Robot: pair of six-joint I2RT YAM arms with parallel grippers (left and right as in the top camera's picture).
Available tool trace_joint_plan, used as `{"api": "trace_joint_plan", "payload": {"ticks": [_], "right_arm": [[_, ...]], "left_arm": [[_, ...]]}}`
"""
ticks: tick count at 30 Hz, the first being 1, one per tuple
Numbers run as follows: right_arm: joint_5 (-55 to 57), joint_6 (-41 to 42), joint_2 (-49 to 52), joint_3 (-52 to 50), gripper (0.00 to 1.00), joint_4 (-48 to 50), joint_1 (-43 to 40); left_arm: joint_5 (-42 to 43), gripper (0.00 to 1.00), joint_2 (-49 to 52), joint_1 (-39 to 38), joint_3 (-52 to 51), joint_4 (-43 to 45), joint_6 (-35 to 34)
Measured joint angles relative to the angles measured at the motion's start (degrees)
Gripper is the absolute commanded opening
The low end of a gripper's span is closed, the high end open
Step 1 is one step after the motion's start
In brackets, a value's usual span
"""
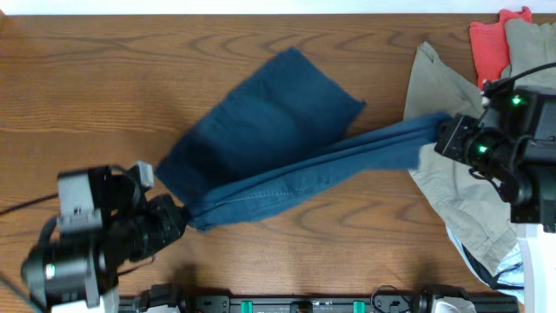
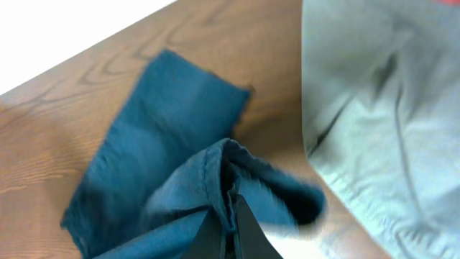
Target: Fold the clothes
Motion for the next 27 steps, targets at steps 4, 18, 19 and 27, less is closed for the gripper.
{"api": "trace_joint_plan", "payload": {"ticks": [4, 18, 19, 27], "right_arm": [[0.1, -2.8, 0.6, 0.8, 0.05, 1.9, 0.1], [2.1, -5.4, 22.0, 0.9, 0.35, 15.4, 9.9], [1.7, -5.6, 22.8, 0.9, 0.36, 13.8, 10.1], [0.1, -5.6, 23.3, 0.5, 0.40, -3.8, 11.6]], "left_arm": [[-3.9, 0.06, -1.0, 0.0, 0.0, 0.5, -3.6], [-16.4, 0.06, 11.9, 0.0, -5.1, 9.6, -17.2], [-16.6, 0.06, 13.8, 0.0, -5.2, 9.7, -17.5], [-17.0, 0.06, 20.4, 0.0, -5.2, 9.7, -17.7]]}}
